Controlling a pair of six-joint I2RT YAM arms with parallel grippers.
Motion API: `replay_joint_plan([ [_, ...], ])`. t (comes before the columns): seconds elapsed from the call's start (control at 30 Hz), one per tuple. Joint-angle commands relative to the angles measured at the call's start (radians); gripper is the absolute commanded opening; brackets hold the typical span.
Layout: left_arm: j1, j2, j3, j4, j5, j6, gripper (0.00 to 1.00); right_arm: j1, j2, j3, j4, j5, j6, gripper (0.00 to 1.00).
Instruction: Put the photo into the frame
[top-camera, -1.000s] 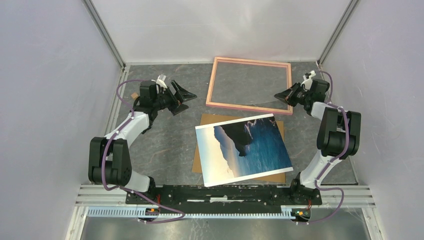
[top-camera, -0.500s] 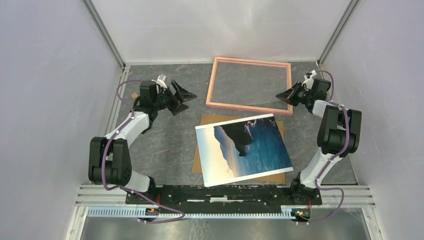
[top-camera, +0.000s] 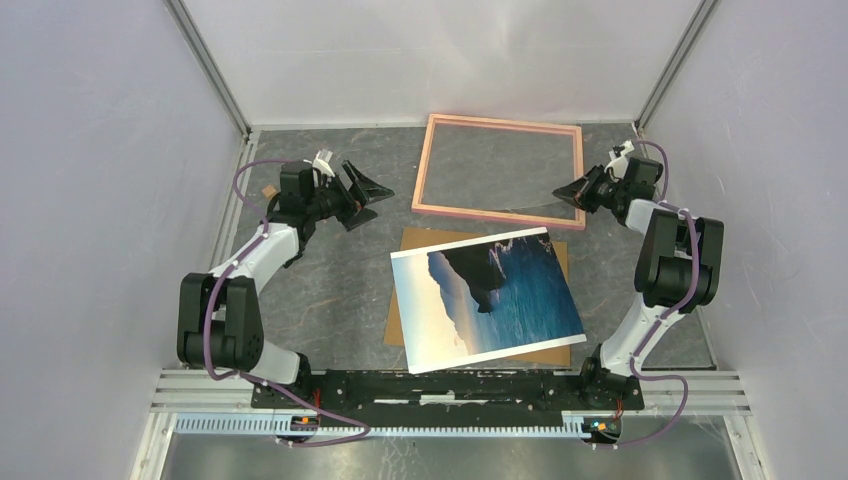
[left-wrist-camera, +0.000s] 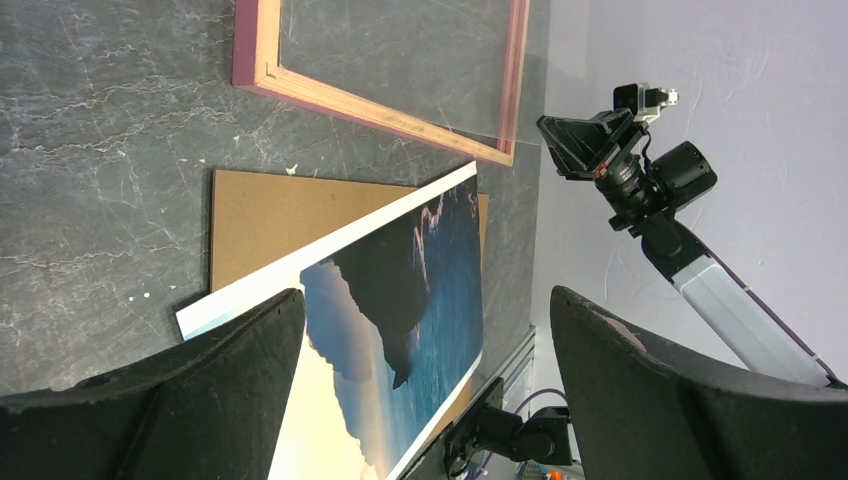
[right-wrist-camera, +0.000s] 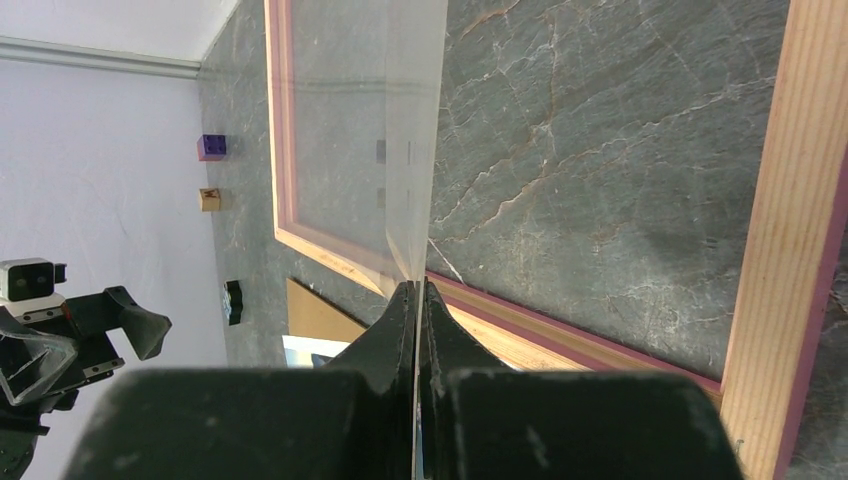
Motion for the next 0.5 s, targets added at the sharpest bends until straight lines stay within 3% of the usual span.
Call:
replay_joint_plan([
  [0.0, 0.003, 0.01, 0.019, 0.037, 0.021, 0.008, 0.97, -0.01, -0.006, 0.035, 0.015, -0.013, -0.031, 0.0],
  [0.47, 0.003, 0.012, 0.016, 0.041, 0.022, 0.004, 0.97, -0.012, -0.034, 0.003, 0.037, -0.016, -0.015, 0.0],
])
